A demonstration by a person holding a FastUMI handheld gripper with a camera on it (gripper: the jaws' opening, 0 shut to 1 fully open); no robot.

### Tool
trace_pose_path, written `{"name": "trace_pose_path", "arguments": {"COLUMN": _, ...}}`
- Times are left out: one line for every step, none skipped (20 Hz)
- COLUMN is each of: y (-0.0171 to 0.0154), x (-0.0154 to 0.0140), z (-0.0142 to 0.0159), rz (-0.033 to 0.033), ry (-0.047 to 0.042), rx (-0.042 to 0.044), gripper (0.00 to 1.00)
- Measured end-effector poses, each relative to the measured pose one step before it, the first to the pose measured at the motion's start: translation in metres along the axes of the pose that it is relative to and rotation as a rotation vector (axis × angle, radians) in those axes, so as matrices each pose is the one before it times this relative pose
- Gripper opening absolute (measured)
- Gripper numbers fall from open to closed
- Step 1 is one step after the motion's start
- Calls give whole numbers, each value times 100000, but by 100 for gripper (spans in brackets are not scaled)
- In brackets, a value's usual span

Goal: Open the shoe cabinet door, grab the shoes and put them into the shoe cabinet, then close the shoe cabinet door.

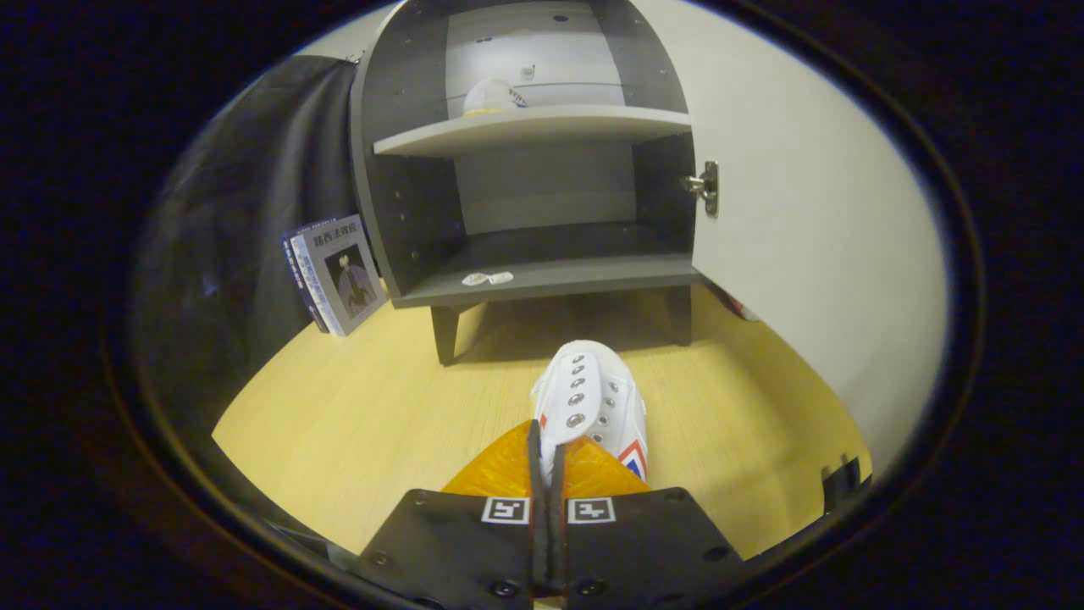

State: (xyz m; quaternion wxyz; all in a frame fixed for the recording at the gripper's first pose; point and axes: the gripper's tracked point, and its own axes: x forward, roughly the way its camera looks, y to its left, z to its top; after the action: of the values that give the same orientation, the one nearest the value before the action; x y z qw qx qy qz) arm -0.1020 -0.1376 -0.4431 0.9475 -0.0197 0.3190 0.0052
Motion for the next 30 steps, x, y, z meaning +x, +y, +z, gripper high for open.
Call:
{"name": "trace_pose_path", "arguments": {"y": 0, "x": -462, "z": 1152, "rz": -135, "ry": -1924, "rx": 39, "gripper": 2}}
{"name": "trace_pose_path", "arguments": {"y": 52, "x": -477, "z": 1214, "rz": -128, "ry": -2258, "rx": 172, "gripper": 2}}
{"name": "trace_pose_path", "arguments": {"y": -11, "x": -479, "z": 1363, "rz": -95, "ry": -2055, "rx": 161, "gripper": 2}}
{"name": "trace_pose_path", "arguments": {"y": -27, "x": -516, "z": 1444, "rz": -121, "ry": -2310, "rx": 198, "gripper": 2}}
{"name": "trace_pose_path", "arguments": {"y": 5, "x": -389, "z": 1447, "rz": -102, "ry": -2315, "rx": 155, "gripper": 2}}
{"name": "trace_pose_path", "arguments": {"y": 7, "x": -392, "z": 1586, "rz": -180, "ry": -2649, "rx": 29, "gripper": 2}}
{"name": "trace_pose_path", "arguments": {"y": -32, "x": -359, "z": 1568, "rz": -110, "ry": -2622, "rx": -70, "gripper": 2}}
{"name": "trace_pose_path", "arguments": {"y": 47, "x": -321, "z": 1669, "rz": -108, "ry": -2668, "rx": -119, "gripper": 2}}
{"name": "trace_pose_path", "arguments": {"y": 8, "x": -211, "z": 1604, "rz": -17, "ry": -2734, "rx": 22, "gripper": 2}}
{"name": "trace_pose_path", "arguments": {"y": 75, "x": -198, "z": 1770, "rz": -76, "ry": -2659, "rx": -17, "gripper": 2}}
{"name": "trace_pose_path", "arguments": {"y": 1, "x": -137, "z": 1570, "rz": -124, "ry": -2566, "rx": -22, "gripper": 2}}
{"name": "trace_pose_path", "arguments": {"y": 43, "x": 31, "z": 1520, "rz": -251, "ry": -2313, "rx": -219, "gripper": 2}}
{"name": "trace_pose_path", "arguments": {"y": 24, "x": 36, "z": 1483, "rz": -319, "ry": -2125, "rx": -415, "gripper": 2}}
{"name": "trace_pose_path", "arguments": {"y": 7, "x": 122, "z": 1397, "rz": -358, "ry": -2046, "rx": -311, "gripper": 2}}
{"name": "trace_pose_path", "arguments": {"y": 45, "x": 280, "z": 1199, "rz": -237, "ry": -1578, "rx": -228, "gripper": 2}}
{"name": "trace_pose_path", "arguments": {"y": 98, "x": 428, "z": 1019, "rz": -193, "ry": -1254, "rx": -130, "gripper": 2}}
{"name": "trace_pose_path", "arguments": {"y": 11, "x": 420, "z": 1023, "rz": -315, "ry": -1285, "rx": 276, "gripper": 2}}
{"name": "trace_pose_path", "arguments": {"y": 35, "x": 650, "z": 1011, "rz": -419, "ry": -1377, "rx": 589, "gripper": 2}}
{"name": "trace_pose_path", "arguments": {"y": -3, "x": 618, "z": 907, "rz": -579, "ry": -1365, "rx": 590, "gripper": 2}}
{"name": "trace_pose_path", "arguments": {"y": 14, "x": 610, "z": 756, "rz": -545, "ry": -1151, "rx": 373, "gripper": 2}}
{"name": "trace_pose_path", "arguments": {"y": 100, "x": 716, "z": 846, "rz": -427, "ry": -1382, "rx": 378, "gripper": 2}}
{"name": "trace_pose_path", "arguments": {"y": 178, "x": 745, "z": 675, "rz": -227, "ry": -1058, "rx": 3, "gripper": 2}}
{"name": "trace_pose_path", "arguments": {"y": 139, "x": 900, "z": 636, "rz": -216, "ry": -895, "rx": -153, "gripper": 2}}
{"name": "trace_pose_path", "arguments": {"y": 157, "x": 1170, "z": 617, "rz": -65, "ry": -862, "rx": -63, "gripper": 2}}
{"name": "trace_pose_path", "arguments": {"y": 207, "x": 1146, "z": 554, "rz": -6, "ry": -503, "rx": -138, "gripper": 2}}
{"name": "trace_pose_path", "arguments": {"y": 160, "x": 1210, "z": 432, "rz": 32, "ry": -192, "rx": -411, "gripper": 2}}
{"name": "trace_pose_path", "arguments": {"y": 164, "x": 1211, "z": 380, "rz": 44, "ry": -187, "rx": -696, "gripper": 2}}
{"name": "trace_pose_path", "arguments": {"y": 102, "x": 1046, "z": 268, "rz": -18, "ry": -250, "rx": -778, "gripper": 2}}
{"name": "trace_pose_path", "arguments": {"y": 40, "x": 1060, "z": 212, "rz": -88, "ry": -381, "rx": -548, "gripper": 2}}
{"name": "trace_pose_path", "arguments": {"y": 28, "x": 1234, "z": 275, "rz": -131, "ry": -269, "rx": -202, "gripper": 2}}
